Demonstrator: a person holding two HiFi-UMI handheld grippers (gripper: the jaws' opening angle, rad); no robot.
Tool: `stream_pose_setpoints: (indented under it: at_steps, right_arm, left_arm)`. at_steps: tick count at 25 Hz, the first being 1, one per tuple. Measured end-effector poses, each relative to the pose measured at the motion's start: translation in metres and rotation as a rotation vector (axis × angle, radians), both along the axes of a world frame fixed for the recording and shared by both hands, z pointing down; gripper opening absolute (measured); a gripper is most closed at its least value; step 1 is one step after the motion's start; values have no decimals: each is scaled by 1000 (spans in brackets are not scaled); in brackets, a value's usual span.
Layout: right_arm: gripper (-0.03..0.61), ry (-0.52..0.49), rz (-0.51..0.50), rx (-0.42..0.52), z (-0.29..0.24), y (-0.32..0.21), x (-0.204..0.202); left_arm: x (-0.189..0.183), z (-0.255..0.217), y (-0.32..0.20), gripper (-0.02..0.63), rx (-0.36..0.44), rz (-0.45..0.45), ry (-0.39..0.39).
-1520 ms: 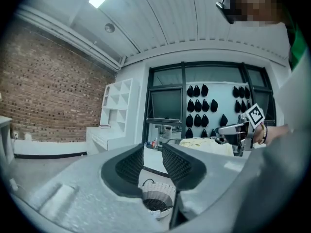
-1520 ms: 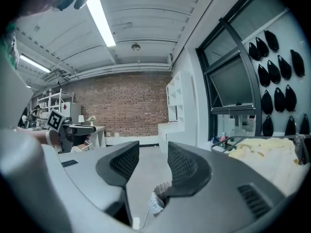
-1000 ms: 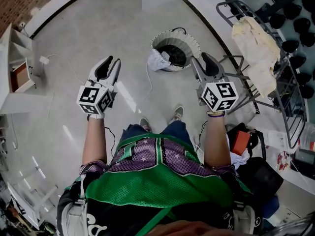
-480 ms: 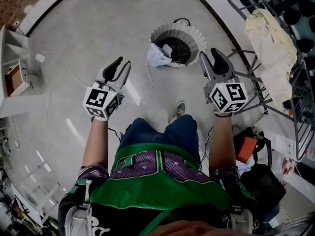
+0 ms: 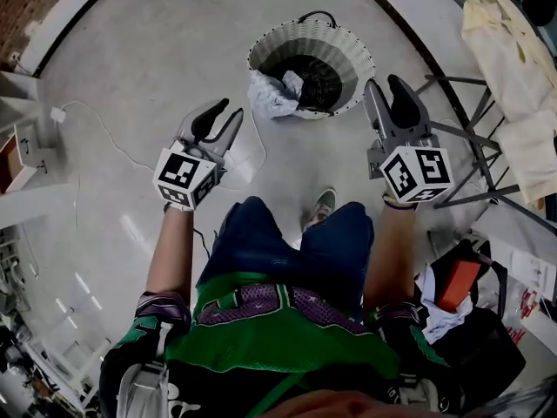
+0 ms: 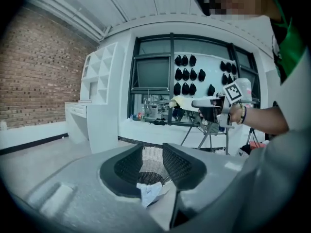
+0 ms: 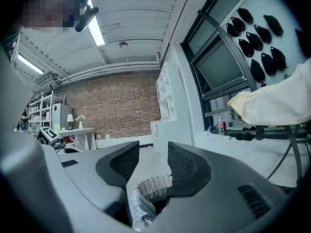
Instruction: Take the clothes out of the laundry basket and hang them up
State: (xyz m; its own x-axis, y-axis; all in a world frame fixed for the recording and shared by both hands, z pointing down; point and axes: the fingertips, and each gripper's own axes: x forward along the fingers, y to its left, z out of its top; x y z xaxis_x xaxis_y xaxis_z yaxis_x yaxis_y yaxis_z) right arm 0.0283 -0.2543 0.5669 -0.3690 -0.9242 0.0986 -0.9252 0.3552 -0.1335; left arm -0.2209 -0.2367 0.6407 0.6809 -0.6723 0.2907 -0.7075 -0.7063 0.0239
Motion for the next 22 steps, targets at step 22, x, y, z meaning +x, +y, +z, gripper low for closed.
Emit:
stream_pose_setpoints:
  at_steps: [22]
  right_arm:
    - [183,25,79,93,231,40,26]
  left_arm:
    - [57,303,-37,172,91,182,-115]
